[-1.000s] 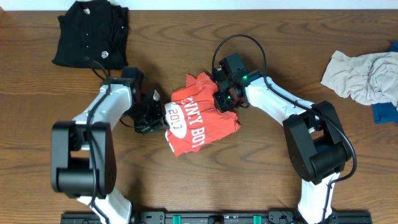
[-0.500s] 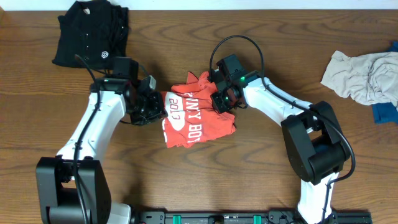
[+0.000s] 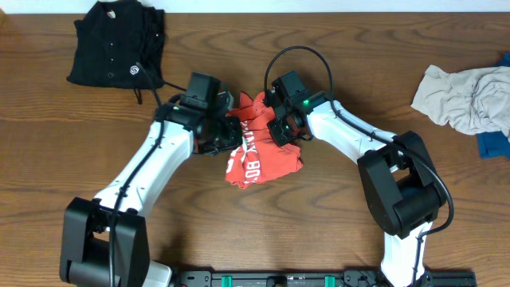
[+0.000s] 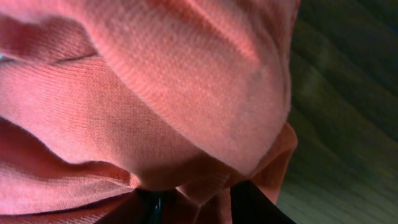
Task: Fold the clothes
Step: 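Fold the shirt's left part rightward with the left gripper toward the right gripper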
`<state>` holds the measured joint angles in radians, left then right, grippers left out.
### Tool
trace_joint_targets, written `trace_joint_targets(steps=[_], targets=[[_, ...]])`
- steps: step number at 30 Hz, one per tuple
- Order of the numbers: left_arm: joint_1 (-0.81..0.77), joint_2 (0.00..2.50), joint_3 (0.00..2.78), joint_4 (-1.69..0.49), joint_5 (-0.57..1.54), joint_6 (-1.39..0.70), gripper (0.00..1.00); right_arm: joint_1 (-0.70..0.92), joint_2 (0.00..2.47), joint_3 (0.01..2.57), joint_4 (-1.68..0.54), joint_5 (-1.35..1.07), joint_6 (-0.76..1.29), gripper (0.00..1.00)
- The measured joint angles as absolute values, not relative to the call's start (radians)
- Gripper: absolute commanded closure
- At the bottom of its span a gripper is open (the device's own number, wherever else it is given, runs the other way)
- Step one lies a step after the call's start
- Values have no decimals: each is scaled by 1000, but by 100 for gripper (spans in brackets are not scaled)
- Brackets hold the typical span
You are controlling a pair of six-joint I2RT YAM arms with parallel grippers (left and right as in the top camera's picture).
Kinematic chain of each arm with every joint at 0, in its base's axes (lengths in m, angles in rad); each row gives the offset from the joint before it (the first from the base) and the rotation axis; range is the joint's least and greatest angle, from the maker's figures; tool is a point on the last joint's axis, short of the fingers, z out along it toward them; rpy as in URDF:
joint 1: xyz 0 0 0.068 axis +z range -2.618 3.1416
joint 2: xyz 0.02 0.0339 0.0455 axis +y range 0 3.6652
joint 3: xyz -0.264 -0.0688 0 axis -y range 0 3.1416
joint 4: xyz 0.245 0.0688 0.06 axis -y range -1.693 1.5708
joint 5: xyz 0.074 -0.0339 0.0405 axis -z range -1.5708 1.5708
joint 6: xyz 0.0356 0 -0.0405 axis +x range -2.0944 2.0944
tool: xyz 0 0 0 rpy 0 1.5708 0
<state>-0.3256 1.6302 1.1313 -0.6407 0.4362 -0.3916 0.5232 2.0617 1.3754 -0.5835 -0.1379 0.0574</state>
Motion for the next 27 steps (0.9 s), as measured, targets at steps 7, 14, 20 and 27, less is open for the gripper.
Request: trace_joint_targets(steps=[7, 14, 20, 27], targets=[[-400, 1630, 1131, -567, 417, -416, 94, 523, 2062, 1376, -588, -134, 72, 65], [-440, 1630, 1131, -541, 410, -422, 94, 523, 2062, 1377, -590, -131, 73, 63], [-460, 1630, 1131, -517, 383, -422, 94, 523, 2062, 1377, -590, -130, 73, 64], [-511, 1630, 1131, -468, 345, -428, 94, 523, 2062, 1377, -590, -128, 80, 63]])
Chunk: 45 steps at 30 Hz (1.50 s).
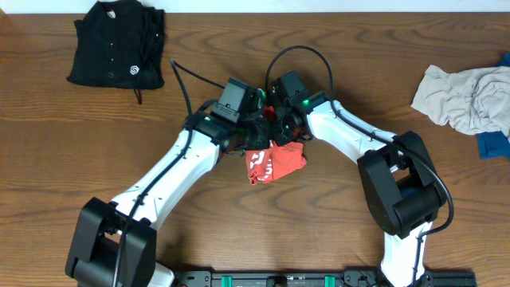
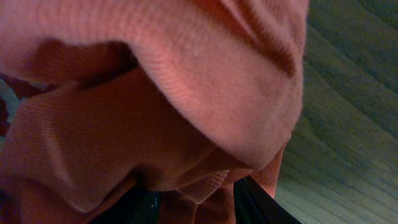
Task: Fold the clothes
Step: 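Fold the shirt's left part rightward with the left gripper toward the right gripper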
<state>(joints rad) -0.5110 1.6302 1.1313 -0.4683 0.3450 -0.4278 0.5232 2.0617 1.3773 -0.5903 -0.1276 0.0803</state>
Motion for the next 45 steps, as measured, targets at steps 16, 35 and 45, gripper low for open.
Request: trace_joint_targets(steps=[16, 35, 45], targets=[[-555, 1634, 1131, -450, 249, -445, 94, 521, 2062, 1378, -596, -129, 101, 62], [-329, 1634, 1133, -681, 155, -403, 6, 487, 2060, 1379, -629, -118, 146, 17], [-308, 1634, 1126, -705, 154, -400, 2, 487, 2024, 1365, -651, -109, 146, 18]])
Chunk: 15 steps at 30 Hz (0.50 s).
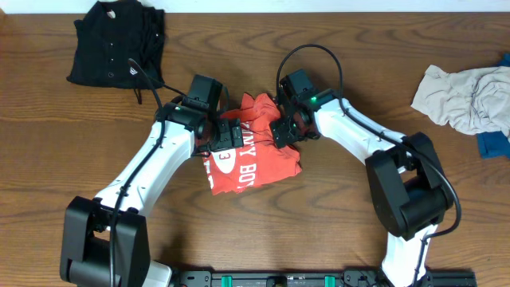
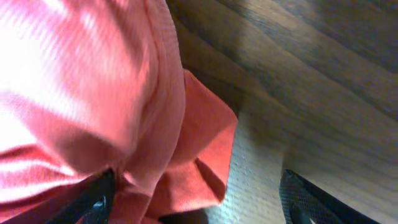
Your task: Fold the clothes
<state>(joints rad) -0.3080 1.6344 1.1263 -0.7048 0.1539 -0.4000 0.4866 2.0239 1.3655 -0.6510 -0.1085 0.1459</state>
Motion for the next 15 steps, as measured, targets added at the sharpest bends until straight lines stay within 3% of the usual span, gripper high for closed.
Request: trace_joint_targets(steps=[8, 15], targets=[[-207, 1667, 1081, -705, 162, -399, 2, 487, 2009, 1364, -664, -102, 146, 18], [-167, 1775, 1074, -647, 317, -392, 2, 487, 2009, 1364, -669, -100, 146, 18]])
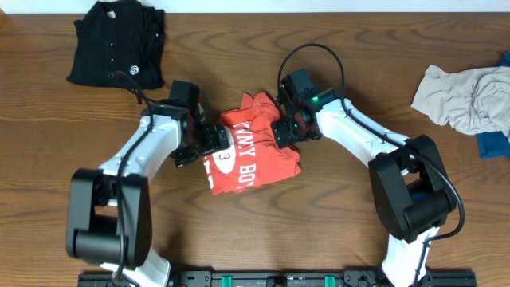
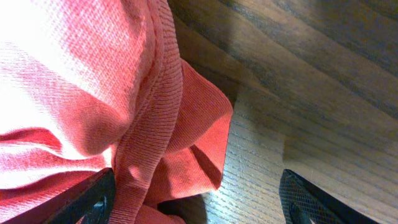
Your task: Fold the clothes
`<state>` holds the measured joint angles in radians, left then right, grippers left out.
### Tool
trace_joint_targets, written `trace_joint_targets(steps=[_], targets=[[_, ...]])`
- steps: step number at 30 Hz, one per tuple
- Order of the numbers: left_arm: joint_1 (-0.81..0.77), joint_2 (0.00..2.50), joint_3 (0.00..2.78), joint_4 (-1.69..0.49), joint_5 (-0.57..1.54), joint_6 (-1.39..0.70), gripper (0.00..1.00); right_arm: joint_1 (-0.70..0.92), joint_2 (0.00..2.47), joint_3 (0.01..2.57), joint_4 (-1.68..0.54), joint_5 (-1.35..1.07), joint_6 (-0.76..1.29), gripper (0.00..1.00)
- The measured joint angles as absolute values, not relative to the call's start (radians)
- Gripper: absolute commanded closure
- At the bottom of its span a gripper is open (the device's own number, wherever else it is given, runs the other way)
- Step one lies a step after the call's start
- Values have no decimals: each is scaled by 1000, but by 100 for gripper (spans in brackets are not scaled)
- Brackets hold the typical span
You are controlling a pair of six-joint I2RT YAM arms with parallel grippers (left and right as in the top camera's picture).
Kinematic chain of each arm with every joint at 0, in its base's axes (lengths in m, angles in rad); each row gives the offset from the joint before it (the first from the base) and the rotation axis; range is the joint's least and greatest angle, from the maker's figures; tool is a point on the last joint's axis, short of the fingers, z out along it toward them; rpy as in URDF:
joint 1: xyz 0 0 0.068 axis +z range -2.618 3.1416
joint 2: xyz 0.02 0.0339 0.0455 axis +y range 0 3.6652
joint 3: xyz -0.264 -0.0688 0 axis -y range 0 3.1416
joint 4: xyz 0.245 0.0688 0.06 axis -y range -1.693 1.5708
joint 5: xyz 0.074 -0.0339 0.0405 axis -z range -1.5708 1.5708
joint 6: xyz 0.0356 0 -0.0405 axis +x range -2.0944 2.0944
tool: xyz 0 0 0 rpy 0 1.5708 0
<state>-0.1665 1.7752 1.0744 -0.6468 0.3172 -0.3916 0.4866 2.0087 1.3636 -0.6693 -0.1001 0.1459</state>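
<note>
A red shirt (image 1: 259,147) with white lettering lies folded in the middle of the wooden table (image 1: 255,231). My left gripper (image 1: 205,142) sits at the shirt's left edge, and the overhead view does not show its jaws. My right gripper (image 1: 284,134) rests at the shirt's upper right edge. In the right wrist view this right gripper (image 2: 199,202) is open, its dark fingers (image 2: 93,199) set wide apart. A ribbed red hem (image 2: 155,124) lies beside the left finger, with bare wood between the two.
A black garment (image 1: 115,44) lies folded at the far left corner. A crumpled beige garment (image 1: 466,96) lies at the right edge, with a blue cloth (image 1: 494,145) just under it.
My left gripper has shifted a little to the left, from over the shirt's left part to its left edge. The right gripper stays open in the same spot. The shirt lies as before.
First both grippers were at the red shirt, with cloth filling the right wrist view. Then my left gripper was close beside the right one and the shirt was bunched narrower. Later the shirt lay wider and flat, my right jaws open. Now the left gripper is further left.
</note>
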Motion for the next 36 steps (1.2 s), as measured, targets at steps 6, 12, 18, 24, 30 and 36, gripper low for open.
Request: trace_joint_targets(steps=[6, 12, 18, 24, 30, 36], targets=[[-167, 1805, 1073, -627, 389, -391, 2, 487, 2009, 1364, -688, -100, 138, 18], [-167, 1805, 1056, -579, 423, -391, 2, 484, 2009, 1364, -691, -100, 131, 17], [-167, 1803, 1034, -554, 448, -392, 2, 464, 2007, 1364, -696, -100, 128, 17], [-166, 1787, 995, -471, 504, -392, 2, 421, 1980, 1362, -719, -98, 126, 15], [-165, 1790, 977, -409, 577, -397, 2, 385, 1945, 1362, -734, -145, 125, 13], [-164, 1830, 983, -350, 695, -400, 8, 337, 1943, 1362, -733, -286, 117, 12]])
